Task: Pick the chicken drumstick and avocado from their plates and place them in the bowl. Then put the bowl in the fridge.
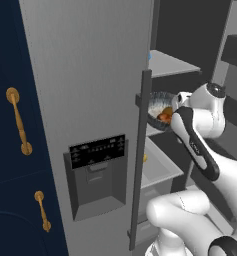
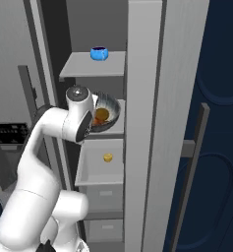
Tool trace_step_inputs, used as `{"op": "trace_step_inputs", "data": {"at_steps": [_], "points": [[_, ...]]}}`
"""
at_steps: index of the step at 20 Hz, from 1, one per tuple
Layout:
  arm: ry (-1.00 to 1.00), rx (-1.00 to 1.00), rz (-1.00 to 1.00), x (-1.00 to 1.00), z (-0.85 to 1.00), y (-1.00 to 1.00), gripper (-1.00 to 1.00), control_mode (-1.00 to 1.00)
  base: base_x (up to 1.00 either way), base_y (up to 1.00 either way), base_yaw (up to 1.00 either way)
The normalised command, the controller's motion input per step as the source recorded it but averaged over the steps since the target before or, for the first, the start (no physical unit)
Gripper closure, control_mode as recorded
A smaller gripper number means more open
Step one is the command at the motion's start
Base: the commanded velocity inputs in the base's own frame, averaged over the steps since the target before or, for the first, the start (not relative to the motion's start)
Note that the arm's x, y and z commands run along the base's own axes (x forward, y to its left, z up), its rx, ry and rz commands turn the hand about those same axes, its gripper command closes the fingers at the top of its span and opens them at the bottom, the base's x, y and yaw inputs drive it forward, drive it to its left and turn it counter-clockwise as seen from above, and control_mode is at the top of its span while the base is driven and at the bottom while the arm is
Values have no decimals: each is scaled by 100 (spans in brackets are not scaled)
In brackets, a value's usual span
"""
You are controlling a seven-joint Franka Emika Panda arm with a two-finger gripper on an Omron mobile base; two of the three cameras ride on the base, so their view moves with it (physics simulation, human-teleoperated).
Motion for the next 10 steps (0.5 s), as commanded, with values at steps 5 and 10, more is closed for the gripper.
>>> {"op": "trace_step_inputs", "data": {"at_steps": [5, 10], "points": [[0, 0, 0, 43, -47, 0, 100, -100, 0, 0, 0], [0, 0, 0, 44, -32, -1, 100, -100, 0, 0, 0]]}}
